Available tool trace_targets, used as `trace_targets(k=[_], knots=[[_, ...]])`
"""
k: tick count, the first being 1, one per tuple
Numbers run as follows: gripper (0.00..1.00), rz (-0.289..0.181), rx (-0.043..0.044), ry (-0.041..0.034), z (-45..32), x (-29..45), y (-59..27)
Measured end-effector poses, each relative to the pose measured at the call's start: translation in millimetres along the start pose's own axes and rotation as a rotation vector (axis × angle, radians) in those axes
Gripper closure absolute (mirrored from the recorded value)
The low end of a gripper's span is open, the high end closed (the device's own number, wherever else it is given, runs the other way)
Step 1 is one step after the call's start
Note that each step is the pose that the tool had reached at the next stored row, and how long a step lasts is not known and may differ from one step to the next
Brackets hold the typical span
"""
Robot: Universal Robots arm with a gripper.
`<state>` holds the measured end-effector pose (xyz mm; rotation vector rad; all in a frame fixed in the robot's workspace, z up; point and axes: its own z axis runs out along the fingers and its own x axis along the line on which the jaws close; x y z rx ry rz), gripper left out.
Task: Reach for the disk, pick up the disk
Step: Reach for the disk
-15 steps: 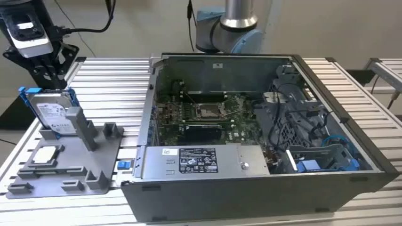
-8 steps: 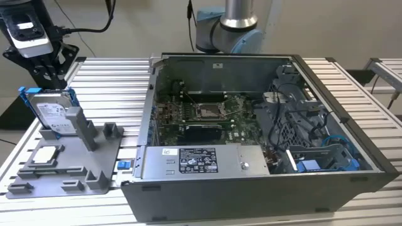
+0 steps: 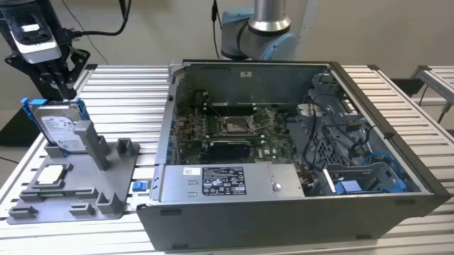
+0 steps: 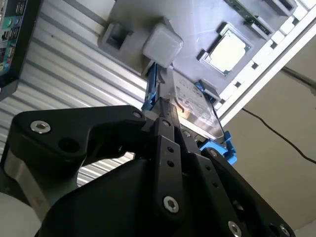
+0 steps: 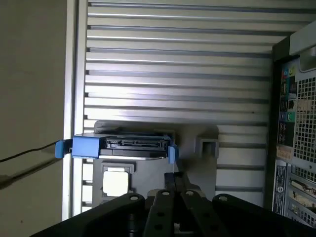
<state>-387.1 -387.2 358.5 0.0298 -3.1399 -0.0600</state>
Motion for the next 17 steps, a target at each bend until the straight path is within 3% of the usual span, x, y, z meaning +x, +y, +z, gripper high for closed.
trace_targets(k=[2, 5, 13, 17], knots=[[1.0, 0.0, 0.0001, -0.0001, 0.9, 2.6, 8.4], [1.0, 0.0, 0.0001, 0.0001, 3.1, 14.8, 17.2], [1.0, 0.0, 0.0, 0.0, 5.6, 51.5, 18.1], [1.0, -0.004, 0.0, 0.0001, 6.5, 64.6, 17.7]])
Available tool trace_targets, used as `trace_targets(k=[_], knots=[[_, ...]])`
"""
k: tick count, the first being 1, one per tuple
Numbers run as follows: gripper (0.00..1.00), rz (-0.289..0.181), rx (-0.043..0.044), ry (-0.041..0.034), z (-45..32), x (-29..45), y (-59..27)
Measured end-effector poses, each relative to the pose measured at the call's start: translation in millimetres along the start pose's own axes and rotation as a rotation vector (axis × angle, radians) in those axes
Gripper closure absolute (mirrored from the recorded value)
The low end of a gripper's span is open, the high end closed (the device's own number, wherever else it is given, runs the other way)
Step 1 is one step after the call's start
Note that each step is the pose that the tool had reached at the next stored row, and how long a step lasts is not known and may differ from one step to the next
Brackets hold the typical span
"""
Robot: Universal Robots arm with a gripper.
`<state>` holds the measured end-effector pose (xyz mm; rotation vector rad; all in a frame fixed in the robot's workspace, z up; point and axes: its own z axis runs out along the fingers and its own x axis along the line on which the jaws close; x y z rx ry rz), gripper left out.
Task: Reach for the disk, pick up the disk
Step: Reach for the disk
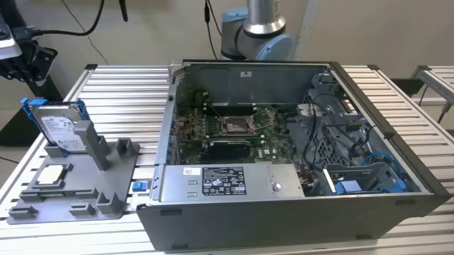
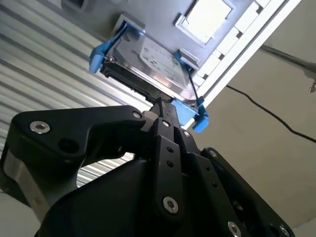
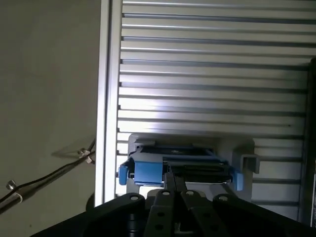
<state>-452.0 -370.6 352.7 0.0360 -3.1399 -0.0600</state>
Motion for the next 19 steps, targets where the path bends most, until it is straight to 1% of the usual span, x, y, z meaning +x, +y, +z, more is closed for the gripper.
trace_targets(k=[6, 10, 17, 19], knots=[[1.0, -0.007, 0.0001, 0.0004, 0.5, 3.4, -5.8], [1.0, -0.008, 0.0, 0.0002, 2.0, 11.8, -6.2], [1.0, -0.011, 0.0, 0.0004, 2.3, 12.5, -3.9], [1.0, -0.019, 0.0, 0.0008, 2.3, 11.9, -3.1]])
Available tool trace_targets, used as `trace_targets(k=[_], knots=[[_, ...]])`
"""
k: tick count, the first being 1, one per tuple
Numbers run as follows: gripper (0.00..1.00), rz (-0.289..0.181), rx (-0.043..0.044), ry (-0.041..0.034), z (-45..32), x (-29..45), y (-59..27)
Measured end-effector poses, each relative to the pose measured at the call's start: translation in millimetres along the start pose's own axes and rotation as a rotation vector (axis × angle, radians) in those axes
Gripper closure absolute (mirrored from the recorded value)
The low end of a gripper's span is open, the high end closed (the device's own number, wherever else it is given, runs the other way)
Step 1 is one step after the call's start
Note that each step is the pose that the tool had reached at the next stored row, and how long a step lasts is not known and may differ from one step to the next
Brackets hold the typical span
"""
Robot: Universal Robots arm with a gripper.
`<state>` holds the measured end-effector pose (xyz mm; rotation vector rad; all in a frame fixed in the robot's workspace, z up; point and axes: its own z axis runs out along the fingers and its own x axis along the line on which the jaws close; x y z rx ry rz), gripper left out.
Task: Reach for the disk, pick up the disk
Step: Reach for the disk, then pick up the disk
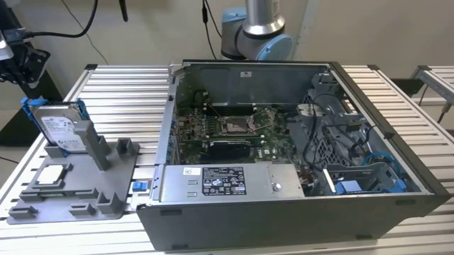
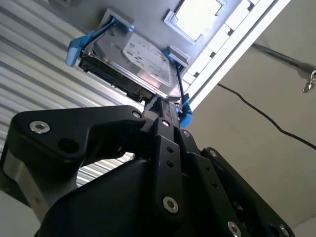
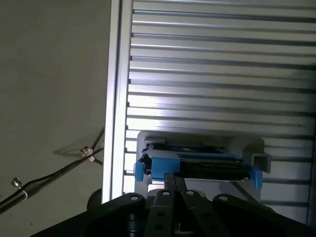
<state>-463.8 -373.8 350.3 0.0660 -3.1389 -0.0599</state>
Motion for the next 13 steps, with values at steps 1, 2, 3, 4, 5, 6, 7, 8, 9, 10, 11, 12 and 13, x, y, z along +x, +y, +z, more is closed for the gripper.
trace_targets(k=[1, 2, 3, 4, 5, 6, 7, 8, 9, 10, 11, 12, 13], knots=[[1.0, -0.003, -0.0001, -0.0001, 0.1, -0.9, 0.0], [1.0, -0.007, -0.0001, 0.0002, 0.1, -1.6, 0.2], [1.0, -0.011, -0.0001, 0.0002, 0.1, -1.9, 0.3], [1.0, -0.013, -0.0001, 0.0003, 0.1, -1.9, 0.3], [1.0, -0.014, -0.0001, 0.0004, 0.1, -1.9, 0.3], [1.0, -0.014, 0.0, 0.0004, 0.1, -1.9, 0.3], [1.0, -0.014, -0.0001, 0.0005, 0.1, -2.0, 0.3], [1.0, -0.015, -0.0001, 0.0004, 0.1, -2.0, 0.3], [1.0, -0.015, -0.0001, 0.0004, 0.1, -2.0, 0.3], [1.0, -0.015, 0.0, 0.0005, 0.1, -2.0, 0.3], [1.0, -0.015, 0.0, 0.0005, 0.1, -2.0, 0.3], [1.0, -0.017, 0.0, 0.0005, 0.1, -2.0, 0.3], [1.0, -0.021, -0.0001, 0.0007, 0.1, -2.0, 0.3]])
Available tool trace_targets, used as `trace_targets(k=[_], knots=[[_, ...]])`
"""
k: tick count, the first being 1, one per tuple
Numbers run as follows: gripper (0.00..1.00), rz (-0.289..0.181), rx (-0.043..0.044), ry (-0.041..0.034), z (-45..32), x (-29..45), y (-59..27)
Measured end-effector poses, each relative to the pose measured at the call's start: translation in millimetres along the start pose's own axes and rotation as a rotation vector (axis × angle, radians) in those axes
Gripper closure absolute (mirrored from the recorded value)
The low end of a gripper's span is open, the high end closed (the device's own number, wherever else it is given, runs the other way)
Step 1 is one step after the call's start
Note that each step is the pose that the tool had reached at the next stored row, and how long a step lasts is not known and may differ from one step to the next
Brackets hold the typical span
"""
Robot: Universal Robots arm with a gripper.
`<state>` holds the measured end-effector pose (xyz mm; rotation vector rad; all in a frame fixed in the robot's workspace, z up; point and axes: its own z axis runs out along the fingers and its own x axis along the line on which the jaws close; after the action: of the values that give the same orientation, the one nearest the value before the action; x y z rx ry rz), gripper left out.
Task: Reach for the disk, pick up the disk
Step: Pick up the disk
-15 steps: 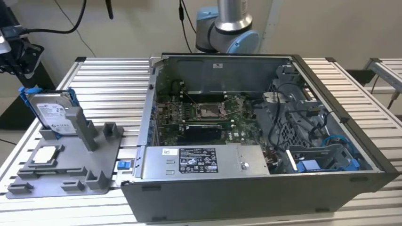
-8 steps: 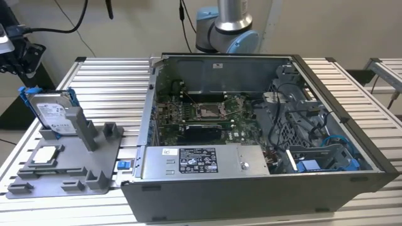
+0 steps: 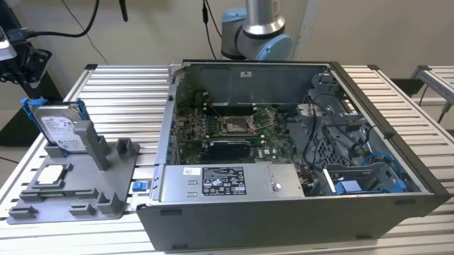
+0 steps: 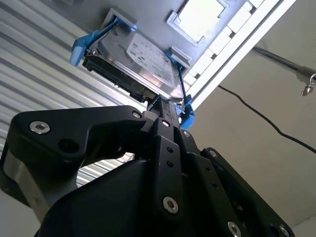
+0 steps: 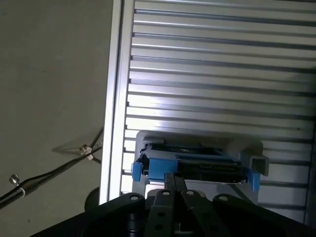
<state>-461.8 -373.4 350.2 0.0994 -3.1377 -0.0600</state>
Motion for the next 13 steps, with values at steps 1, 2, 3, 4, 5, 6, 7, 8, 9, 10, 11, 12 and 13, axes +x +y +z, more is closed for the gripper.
trace_targets(k=[1, 2, 3, 4, 5, 6, 7, 8, 9, 10, 11, 12, 13], knots=[[1.0, -0.009, 0.0, 0.0003, 0.0, 0.0, 0.0], [1.0, -0.02, 0.0, 0.0008, 0.0, 0.0, 0.0], [1.0, -0.033, 0.0, 0.0012, 0.0, 0.0, 0.0], [1.0, -0.046, 0.0, 0.0017, 0.0, 0.0, 0.0], [1.0, -0.058, 0.0, 0.0022, 0.0, 0.0, 0.0], [1.0, -0.07, 0.0001, 0.0027, 0.0, 0.0, 0.0], [1.0, -0.082, 0.0001, 0.0031, 0.0, 0.0, 0.0], [1.0, -0.092, 0.0001, 0.0035, 0.0, 0.0, 0.0], [1.0, -0.102, 0.0001, 0.0039, 0.0, 0.0, 0.0], [1.0, -0.112, 0.0001, 0.0043, -0.1, 0.1, 0.0], [1.0, -0.119, 0.0001, 0.0046, -0.1, 0.1, 0.0], [1.0, -0.124, 0.0001, 0.0046, 0.0, 0.6, 0.2], [1.0, -0.128, 0.0001, 0.0046, 0.0, 0.9, 0.4]])
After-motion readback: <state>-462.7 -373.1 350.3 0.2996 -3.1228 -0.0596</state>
